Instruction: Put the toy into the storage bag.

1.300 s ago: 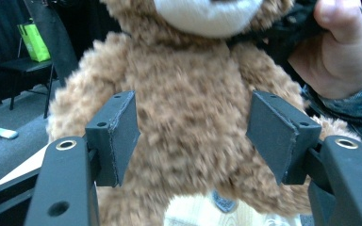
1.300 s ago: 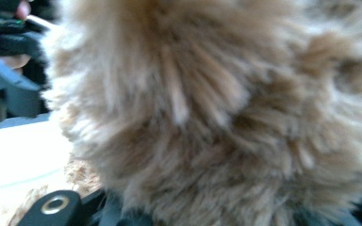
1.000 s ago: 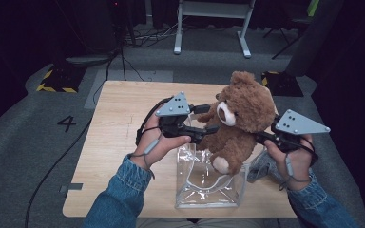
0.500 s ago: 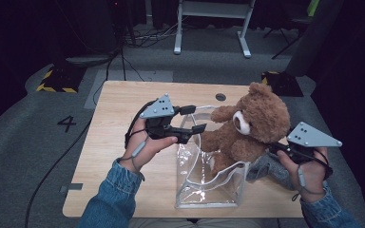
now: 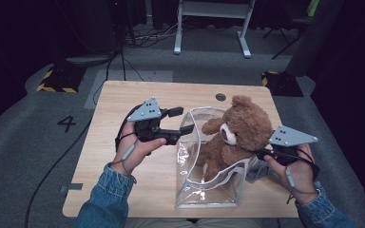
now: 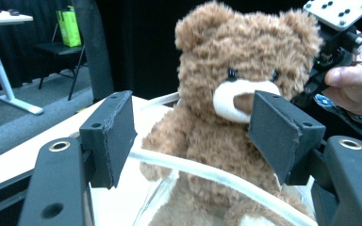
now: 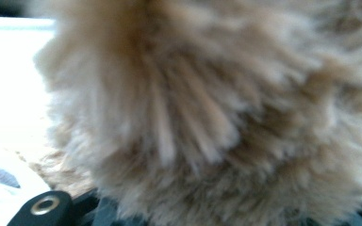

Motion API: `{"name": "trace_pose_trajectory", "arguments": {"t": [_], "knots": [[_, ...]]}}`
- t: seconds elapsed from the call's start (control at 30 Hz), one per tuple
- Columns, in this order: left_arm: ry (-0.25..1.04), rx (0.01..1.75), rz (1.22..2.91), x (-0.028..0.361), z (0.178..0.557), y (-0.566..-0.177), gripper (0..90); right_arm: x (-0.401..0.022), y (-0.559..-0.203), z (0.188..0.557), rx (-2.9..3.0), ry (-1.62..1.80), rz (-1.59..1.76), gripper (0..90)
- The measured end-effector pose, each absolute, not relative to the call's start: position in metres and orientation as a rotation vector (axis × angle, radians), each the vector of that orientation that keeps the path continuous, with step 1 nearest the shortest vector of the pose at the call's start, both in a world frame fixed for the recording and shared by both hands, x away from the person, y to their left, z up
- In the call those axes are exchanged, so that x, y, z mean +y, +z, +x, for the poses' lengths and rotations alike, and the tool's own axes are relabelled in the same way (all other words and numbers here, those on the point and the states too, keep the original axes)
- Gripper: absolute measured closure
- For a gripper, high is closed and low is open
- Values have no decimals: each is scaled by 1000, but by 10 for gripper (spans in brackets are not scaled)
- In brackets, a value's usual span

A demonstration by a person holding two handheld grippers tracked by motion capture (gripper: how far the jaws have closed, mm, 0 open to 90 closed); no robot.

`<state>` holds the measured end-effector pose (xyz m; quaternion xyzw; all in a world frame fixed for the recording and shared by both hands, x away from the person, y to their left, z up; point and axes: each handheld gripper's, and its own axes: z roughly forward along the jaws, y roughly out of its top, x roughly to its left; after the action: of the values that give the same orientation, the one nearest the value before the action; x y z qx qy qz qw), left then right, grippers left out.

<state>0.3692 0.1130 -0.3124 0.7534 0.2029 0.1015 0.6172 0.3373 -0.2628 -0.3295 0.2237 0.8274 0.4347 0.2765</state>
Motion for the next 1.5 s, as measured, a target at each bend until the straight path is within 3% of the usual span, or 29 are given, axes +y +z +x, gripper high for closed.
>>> {"name": "trace_pose_trajectory", "arguments": {"t": [0.6,0.67,0.7,0.73,0.77,0.87,1.3,1.47,1.5], "knots": [[243,497,1727,122,370,-322,316,-250,-339,351,2455,1103,688,573],[231,505,1724,123,369,-323,316,-250,-338,352,2459,1078,705,552],[227,507,1723,124,369,-323,316,-251,-336,355,2460,1056,717,490],[227,507,1723,124,369,-323,316,-251,-336,355,2460,1056,717,490],[226,509,1722,125,369,-324,316,-252,-335,356,2459,1031,723,409],[226,512,1728,126,368,-325,316,-255,-335,355,2459,1048,712,357],[244,523,1711,129,367,-326,312,-278,-313,345,2443,1098,702,253],[238,532,1707,130,366,-327,312,-292,-285,334,2326,1258,676,277],[242,530,1709,130,366,-327,312,-292,-276,337,2282,1296,660,327]]}}
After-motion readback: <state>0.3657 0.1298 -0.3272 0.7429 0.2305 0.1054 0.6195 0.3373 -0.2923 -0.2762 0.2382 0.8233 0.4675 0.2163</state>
